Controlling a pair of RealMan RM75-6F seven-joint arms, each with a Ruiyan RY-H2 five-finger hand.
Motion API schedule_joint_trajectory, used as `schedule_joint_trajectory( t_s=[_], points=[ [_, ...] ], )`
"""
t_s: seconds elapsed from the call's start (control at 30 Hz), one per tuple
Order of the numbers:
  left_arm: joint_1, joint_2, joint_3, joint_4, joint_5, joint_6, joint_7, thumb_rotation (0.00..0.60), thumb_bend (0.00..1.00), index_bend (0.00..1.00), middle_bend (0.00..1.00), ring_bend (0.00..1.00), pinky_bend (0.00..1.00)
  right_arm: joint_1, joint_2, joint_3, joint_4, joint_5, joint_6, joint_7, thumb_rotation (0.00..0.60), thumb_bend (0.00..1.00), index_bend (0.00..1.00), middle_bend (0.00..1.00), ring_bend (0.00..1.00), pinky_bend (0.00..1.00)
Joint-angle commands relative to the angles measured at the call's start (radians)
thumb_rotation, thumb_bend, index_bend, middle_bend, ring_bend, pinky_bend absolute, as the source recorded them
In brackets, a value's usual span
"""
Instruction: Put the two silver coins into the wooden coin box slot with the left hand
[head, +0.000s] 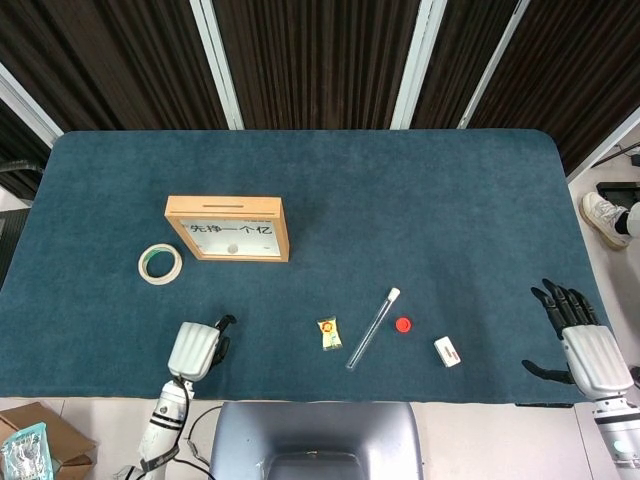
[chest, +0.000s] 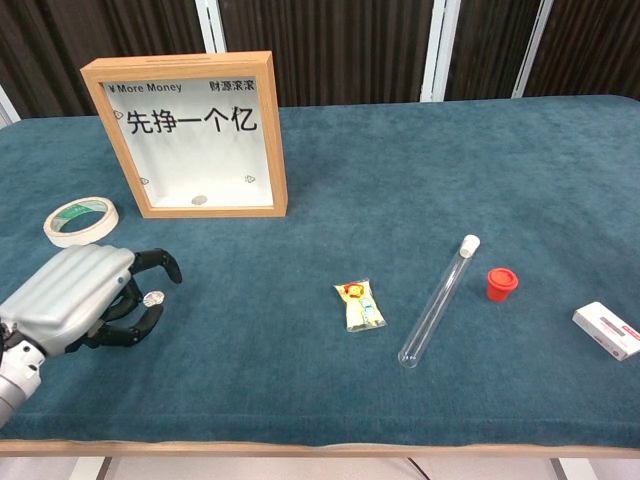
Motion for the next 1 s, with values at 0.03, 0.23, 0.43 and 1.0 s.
schedule_joint_trajectory(
  t_s=[0.03,0.23,0.43,1.0],
  points=[
    [0.006,-0.006,-0.013,0.011,-0.003,-0.014,0.02,0.6,0.46,0.39,1.0,1.0,1.0,0.0,0.002,0.0,0.0,0.0,0.0,0.005,0.6,0.12,0.0,0.0,0.0,0.0],
    [0.012,-0.001,-0.022,0.014,0.0,-0.029,0.042,0.6,0.46,0.39,1.0,1.0,1.0,-0.002,0.008,-0.002,-0.001,-0.006,0.004,0.02,0.6,0.12,0.0,0.0,0.0,0.0],
    [0.016,0.002,-0.034,0.01,-0.004,-0.048,0.065,0.6,0.46,0.39,1.0,1.0,1.0,-0.001,0.008,-0.003,-0.001,-0.007,0.002,0.019,0.6,0.12,0.0,0.0,0.0,0.0],
    [0.02,0.019,-0.059,-0.024,-0.011,-0.084,0.106,0.6,0.43,0.44,1.0,1.0,1.0,-0.001,0.006,-0.002,-0.005,-0.003,-0.001,0.01,0.6,0.12,0.0,0.0,0.0,0.0]
  ],
)
